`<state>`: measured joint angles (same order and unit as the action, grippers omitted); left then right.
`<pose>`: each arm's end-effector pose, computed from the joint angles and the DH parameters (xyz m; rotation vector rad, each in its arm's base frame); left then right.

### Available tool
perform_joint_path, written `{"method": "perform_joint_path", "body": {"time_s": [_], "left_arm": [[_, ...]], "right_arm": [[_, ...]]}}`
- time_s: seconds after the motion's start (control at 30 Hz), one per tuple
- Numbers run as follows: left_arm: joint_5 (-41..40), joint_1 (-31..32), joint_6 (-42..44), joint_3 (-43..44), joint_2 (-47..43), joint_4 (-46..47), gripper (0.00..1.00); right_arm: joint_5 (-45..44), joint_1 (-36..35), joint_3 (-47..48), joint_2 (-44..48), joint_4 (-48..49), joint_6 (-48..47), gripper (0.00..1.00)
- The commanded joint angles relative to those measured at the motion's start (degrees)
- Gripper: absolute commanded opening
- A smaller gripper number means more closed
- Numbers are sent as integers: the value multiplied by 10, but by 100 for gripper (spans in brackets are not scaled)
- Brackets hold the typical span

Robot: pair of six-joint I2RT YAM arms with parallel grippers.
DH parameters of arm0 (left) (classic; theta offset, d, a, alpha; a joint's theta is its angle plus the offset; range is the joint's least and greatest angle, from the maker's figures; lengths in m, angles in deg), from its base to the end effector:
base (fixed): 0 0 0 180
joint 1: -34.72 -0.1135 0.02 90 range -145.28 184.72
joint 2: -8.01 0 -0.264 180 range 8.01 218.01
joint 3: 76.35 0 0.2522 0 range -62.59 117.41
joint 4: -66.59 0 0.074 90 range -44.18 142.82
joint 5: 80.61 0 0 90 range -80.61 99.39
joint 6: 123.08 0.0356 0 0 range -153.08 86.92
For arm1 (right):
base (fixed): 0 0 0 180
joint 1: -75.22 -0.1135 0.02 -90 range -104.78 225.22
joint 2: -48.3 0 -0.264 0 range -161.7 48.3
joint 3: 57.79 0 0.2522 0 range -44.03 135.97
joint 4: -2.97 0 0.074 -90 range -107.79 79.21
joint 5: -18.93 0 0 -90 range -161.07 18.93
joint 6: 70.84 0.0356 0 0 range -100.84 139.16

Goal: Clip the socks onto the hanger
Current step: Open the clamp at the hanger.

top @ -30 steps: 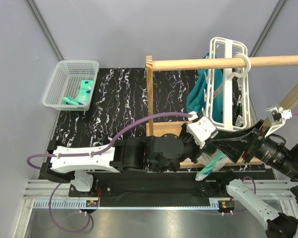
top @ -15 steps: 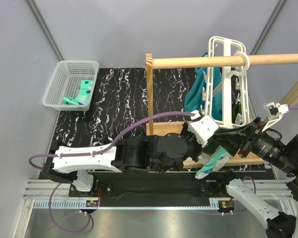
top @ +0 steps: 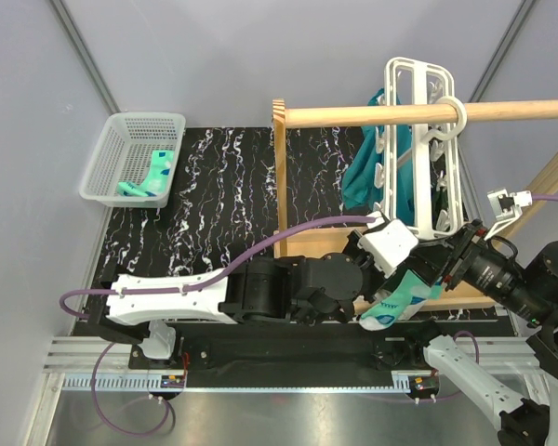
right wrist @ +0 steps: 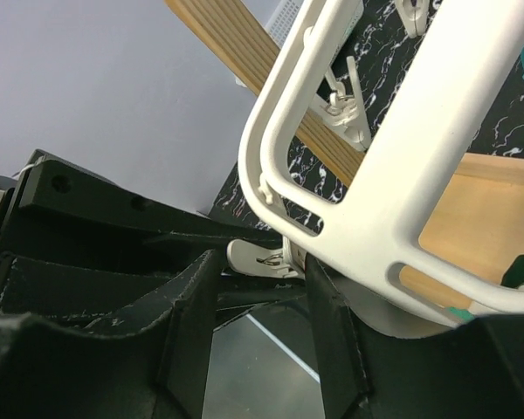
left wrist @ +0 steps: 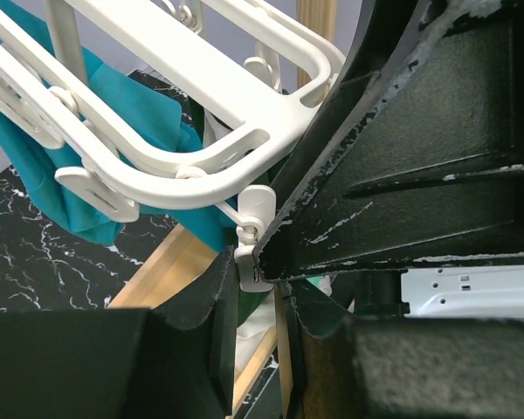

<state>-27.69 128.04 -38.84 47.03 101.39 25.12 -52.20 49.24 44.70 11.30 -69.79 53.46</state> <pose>0.0009 -0.3550 0.4828 0.8487 1.5664 -0.6947 0.0135 0.0194 0.4882 -0.1313 1.8032 1.0480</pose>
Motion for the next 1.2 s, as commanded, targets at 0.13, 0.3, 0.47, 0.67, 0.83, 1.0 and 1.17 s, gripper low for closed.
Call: {"method": "perform_joint_path", "body": {"time_s": [0.13, 0.3, 0.47, 0.67, 0.83, 1.0, 1.17], "left_arm": [[46, 30, 8, 47, 17, 29, 0], [46, 29, 14, 74, 32, 12, 0], [43, 29, 11, 65, 28, 15, 0], [39, 29, 11, 19, 1, 48, 18], [28, 29, 7, -28, -36, 85, 48], [17, 29, 3, -125, -103, 135, 70], [48, 29, 17, -226, -211, 214, 85]], "right_arm": [[-33, 2, -38, -33, 37, 1, 52], [-31, 2, -42, -40, 33, -10, 50], [-31, 2, -55, -34, 46, -7, 41], [-44, 2, -63, -21, 59, -1, 18], [-49, 2, -66, -17, 65, 5, 0], [-73, 2, -63, -9, 62, 2, 0], [-77, 2, -76, -2, 71, 3, 0]]}}
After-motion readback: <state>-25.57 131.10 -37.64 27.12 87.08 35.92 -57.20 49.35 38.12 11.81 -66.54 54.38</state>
